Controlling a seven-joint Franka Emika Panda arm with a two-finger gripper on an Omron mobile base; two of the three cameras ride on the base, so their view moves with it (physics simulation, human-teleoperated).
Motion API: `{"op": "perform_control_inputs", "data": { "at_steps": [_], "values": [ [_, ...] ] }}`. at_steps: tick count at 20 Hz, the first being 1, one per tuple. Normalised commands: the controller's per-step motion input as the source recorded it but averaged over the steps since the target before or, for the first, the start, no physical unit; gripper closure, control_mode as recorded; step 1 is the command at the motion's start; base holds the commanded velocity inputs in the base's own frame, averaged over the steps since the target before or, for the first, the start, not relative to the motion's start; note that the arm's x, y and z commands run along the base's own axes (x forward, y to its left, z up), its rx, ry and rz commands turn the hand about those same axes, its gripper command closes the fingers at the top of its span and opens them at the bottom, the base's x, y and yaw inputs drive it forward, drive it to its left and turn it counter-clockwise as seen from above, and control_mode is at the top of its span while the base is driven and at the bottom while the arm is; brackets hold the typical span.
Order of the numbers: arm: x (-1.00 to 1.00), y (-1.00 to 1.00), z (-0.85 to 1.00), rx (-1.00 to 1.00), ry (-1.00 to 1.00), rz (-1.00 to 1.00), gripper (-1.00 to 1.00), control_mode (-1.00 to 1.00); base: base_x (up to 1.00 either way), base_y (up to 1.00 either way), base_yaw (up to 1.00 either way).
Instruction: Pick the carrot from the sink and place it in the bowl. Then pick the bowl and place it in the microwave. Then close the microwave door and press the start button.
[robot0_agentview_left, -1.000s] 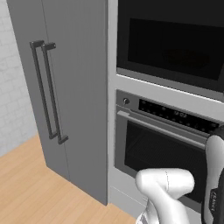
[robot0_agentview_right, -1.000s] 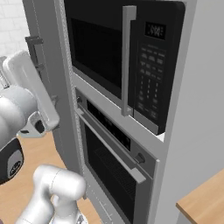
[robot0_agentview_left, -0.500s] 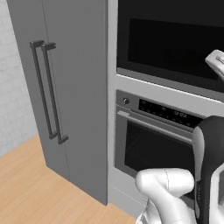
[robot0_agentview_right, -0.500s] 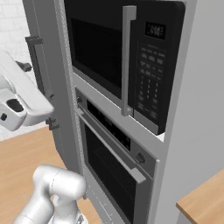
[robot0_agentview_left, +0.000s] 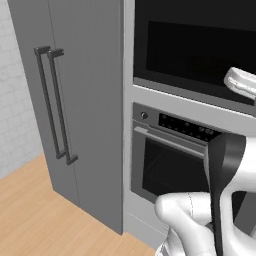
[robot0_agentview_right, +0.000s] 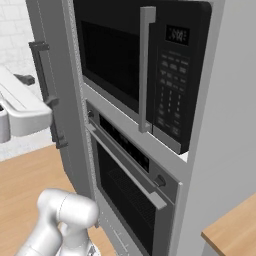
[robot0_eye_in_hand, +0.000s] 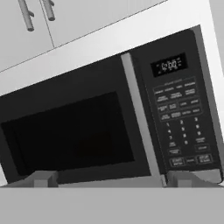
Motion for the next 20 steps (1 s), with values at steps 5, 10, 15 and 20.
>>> {"op": "perform_control_inputs", "data": {
  "at_steps": [5, 10, 15, 20],
  "values": [
    [-0.22, -0.23, -0.39, -0.38, -0.1, 0.0, -1.0, -1.0, 0.0, 0.0, 0.0],
    [-0.2, 0.02, -0.71, -0.42, -0.25, 0.0, -1.0, -1.0, 0.0, 0.0, 0.0],
    [0.03, 0.01, -0.51, -0.14, -0.07, 0.0, 1.0, -1.0, 0.0, 0.0, 0.0],
    [0.47, -0.15, -0.41, 0.05, 0.15, 0.0, 1.0, -1.0, 0.0, 0.0, 0.0]
  ]
}}
